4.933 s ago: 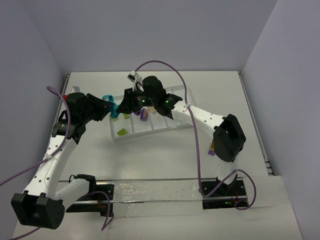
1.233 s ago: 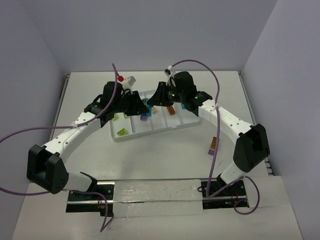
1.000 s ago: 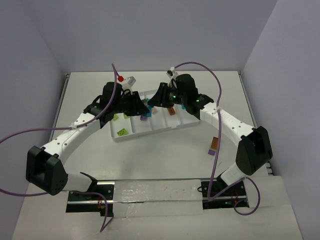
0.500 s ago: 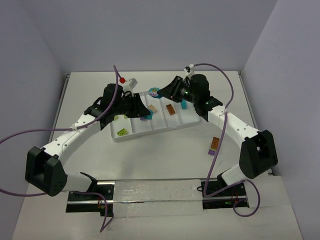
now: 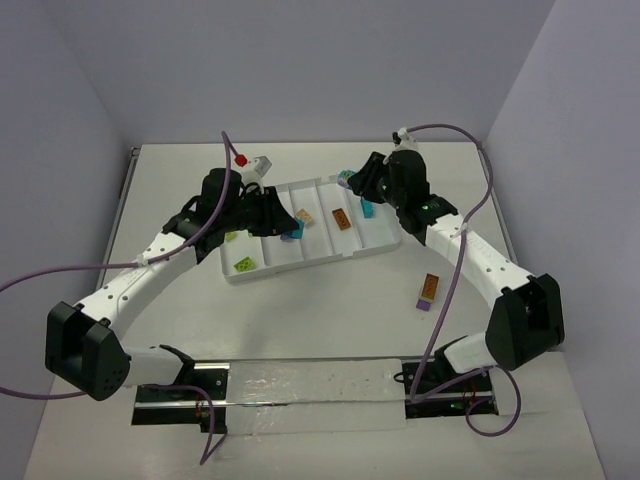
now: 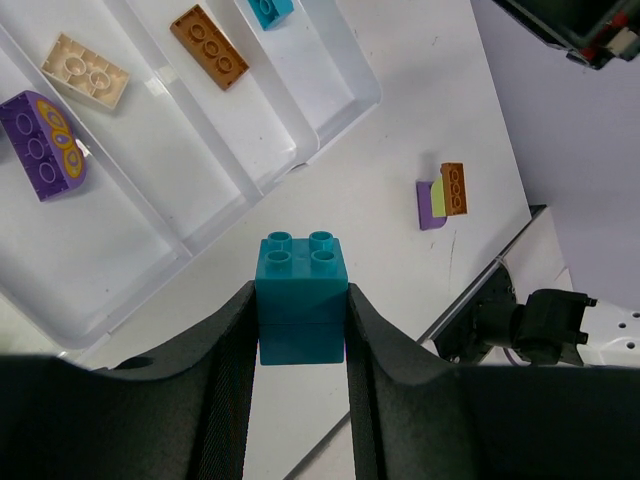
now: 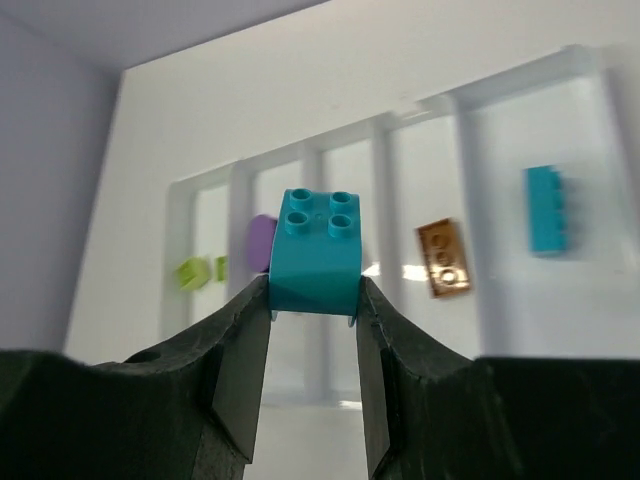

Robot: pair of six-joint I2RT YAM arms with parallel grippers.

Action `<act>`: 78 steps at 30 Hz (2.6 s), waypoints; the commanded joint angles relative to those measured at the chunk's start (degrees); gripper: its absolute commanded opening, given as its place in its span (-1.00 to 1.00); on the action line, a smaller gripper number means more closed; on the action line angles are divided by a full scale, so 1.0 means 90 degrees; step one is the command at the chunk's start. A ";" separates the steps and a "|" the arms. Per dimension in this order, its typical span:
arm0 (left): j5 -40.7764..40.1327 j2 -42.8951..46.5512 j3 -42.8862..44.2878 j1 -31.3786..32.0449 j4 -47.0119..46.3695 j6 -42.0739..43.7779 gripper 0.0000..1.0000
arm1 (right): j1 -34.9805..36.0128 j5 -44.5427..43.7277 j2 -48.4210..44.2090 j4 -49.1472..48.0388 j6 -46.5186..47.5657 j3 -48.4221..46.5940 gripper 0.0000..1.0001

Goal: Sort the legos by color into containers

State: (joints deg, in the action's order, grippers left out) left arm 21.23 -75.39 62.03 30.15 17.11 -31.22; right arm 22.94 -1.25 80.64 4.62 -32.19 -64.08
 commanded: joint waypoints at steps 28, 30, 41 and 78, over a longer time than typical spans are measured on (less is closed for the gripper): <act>-0.0045 0.0085 0.0218 -0.0010 -0.0086 -0.0133 -1.00 | -0.0400 -0.0537 0.0515 0.0797 0.1256 -0.0163 0.50; -0.0003 0.0052 0.0218 -0.0010 -0.0146 -0.0116 -1.00 | -0.0391 0.0262 0.0068 0.0476 0.1359 -0.0051 0.47; 0.0258 -0.0328 0.0413 -0.0010 -0.0440 -0.0203 -1.00 | 0.0423 0.2103 -0.0751 0.0378 0.1151 -0.0126 0.49; -0.1858 0.0150 0.0182 -0.0010 -0.0503 -0.3017 -1.00 | 0.1570 0.1395 -0.0550 -0.1740 -0.0008 0.0815 0.53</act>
State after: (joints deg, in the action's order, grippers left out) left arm 6.42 -75.00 62.70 30.15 13.10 -56.06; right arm 35.70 15.28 74.84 -2.93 -30.63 -58.14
